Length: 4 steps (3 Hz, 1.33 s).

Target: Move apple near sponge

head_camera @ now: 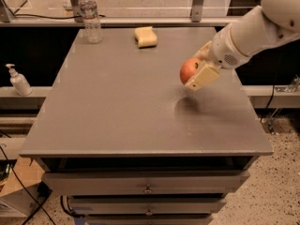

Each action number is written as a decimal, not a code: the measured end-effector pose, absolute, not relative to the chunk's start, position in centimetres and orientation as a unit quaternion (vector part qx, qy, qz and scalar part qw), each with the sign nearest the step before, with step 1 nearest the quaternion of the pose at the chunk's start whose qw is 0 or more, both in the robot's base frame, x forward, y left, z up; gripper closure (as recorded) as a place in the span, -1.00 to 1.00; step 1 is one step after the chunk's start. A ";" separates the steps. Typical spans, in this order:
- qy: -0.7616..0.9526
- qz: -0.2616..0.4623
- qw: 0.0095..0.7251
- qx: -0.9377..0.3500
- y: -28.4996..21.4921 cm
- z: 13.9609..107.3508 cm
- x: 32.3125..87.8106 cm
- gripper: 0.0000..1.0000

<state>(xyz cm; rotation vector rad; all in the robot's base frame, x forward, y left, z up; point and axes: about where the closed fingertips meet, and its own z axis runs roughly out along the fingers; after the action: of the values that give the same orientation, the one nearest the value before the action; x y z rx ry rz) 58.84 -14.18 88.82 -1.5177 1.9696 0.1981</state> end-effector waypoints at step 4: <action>0.773 0.080 0.391 -0.493 -9.1 89.3 74.5 1.00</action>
Offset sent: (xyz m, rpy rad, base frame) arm 0.1483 0.0379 0.0114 0.0934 -0.0855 -0.1794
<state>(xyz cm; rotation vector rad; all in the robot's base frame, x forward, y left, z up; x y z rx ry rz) 74.47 -9.09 89.28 -1.2517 1.9634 0.2026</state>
